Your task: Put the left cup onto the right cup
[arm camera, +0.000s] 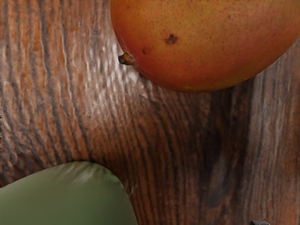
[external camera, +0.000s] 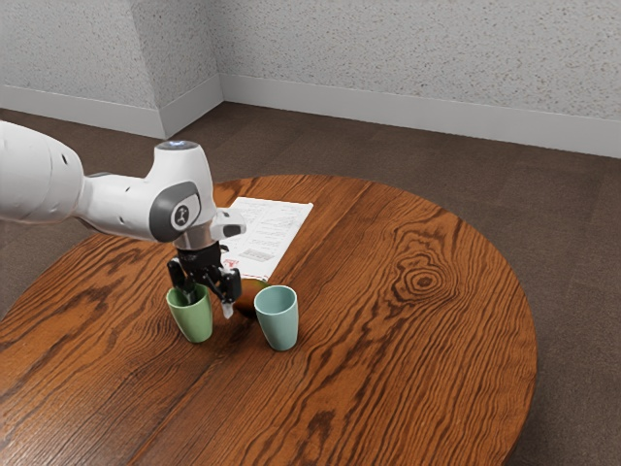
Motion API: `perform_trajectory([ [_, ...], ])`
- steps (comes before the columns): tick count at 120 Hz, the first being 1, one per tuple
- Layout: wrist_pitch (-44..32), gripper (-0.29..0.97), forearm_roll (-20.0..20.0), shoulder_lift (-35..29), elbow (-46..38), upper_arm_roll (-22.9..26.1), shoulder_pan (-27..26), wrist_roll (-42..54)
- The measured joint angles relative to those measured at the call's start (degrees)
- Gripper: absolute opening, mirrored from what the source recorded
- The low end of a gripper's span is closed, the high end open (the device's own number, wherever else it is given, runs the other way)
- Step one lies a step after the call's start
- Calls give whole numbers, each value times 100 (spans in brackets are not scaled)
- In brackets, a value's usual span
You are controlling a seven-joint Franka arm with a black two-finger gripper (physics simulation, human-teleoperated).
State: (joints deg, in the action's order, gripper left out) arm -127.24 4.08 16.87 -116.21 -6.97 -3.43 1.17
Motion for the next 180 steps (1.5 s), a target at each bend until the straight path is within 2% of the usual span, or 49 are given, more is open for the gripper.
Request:
perform_trajectory([
  [4,-20,49,-5,2,-1,-1,0,-10],
  [12,-48,25,8,-2,0,-1,0,-12],
  [20,-65,11,11,-4,-6,-30,-2,-15],
  [45,-87,-5,4,-22,-6,-58,0,-31],
  [64,-47,-8,-4,-237,-28,-66,0,-42],
  [98,427,-10,-77,-1169,-107,-43,-47,-89],
  [128,1087,-10,-180,-1824,-20,338,-110,-130],
  [154,1539,-10,-302,-1699,524,792,-242,-152],
  [180,1704,-10,-392,-911,1337,1043,-618,-165],
])
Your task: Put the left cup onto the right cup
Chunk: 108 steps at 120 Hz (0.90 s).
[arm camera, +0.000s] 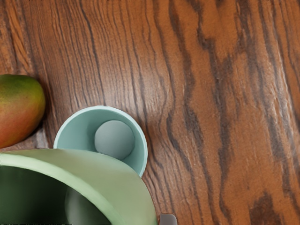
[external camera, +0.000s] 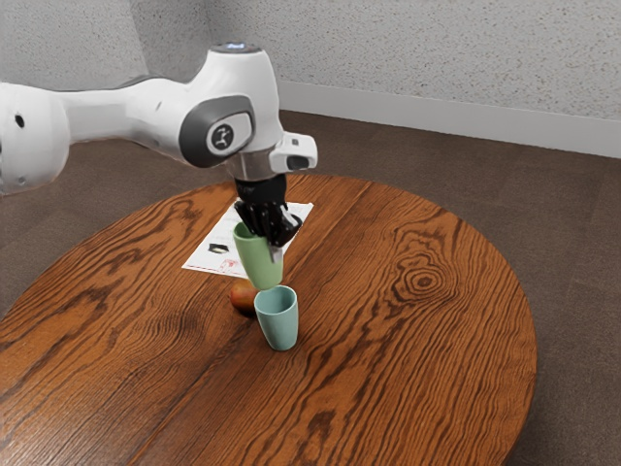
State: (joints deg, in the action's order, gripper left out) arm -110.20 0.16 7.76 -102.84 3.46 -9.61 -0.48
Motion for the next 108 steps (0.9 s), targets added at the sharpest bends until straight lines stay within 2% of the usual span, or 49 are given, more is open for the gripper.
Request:
perform_trajectory([
  [15,37,-10,-58,460,363,-1,-74,-7],
  [45,33,-10,-191,835,429,-119,-65,-20],
  [104,-318,-10,-309,1051,385,-136,-66,-134],
  [108,-333,-8,-307,1055,362,-133,-66,-166],
])
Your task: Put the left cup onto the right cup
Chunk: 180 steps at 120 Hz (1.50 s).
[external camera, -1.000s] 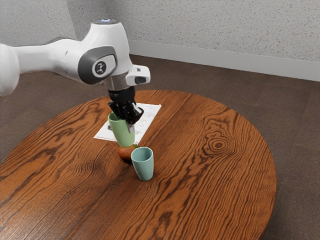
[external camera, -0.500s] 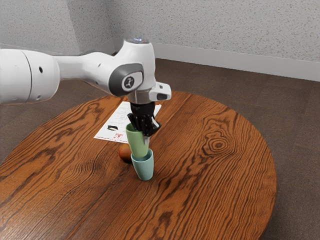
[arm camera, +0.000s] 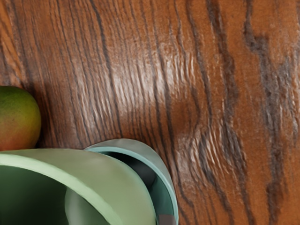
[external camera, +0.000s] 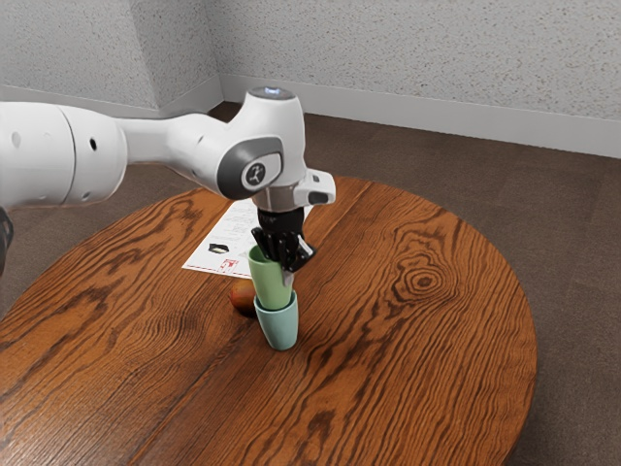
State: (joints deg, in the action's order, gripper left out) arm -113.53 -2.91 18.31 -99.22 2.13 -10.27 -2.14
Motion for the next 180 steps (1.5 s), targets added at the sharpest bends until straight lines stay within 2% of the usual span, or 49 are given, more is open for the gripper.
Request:
perform_trajectory([
  [17,-41,24,54,-13,-50,14,-5,-118],
  [26,-47,37,66,-37,-54,15,-7,-169],
  [38,-36,49,73,-115,-58,14,-8,-229],
  [53,19,57,77,-399,-92,24,-10,-286],
  [98,586,66,92,-992,-54,-3,40,-357],
  [136,903,68,75,-1268,457,-642,83,-65],
  [180,1223,68,99,-1398,630,-738,54,323],
])
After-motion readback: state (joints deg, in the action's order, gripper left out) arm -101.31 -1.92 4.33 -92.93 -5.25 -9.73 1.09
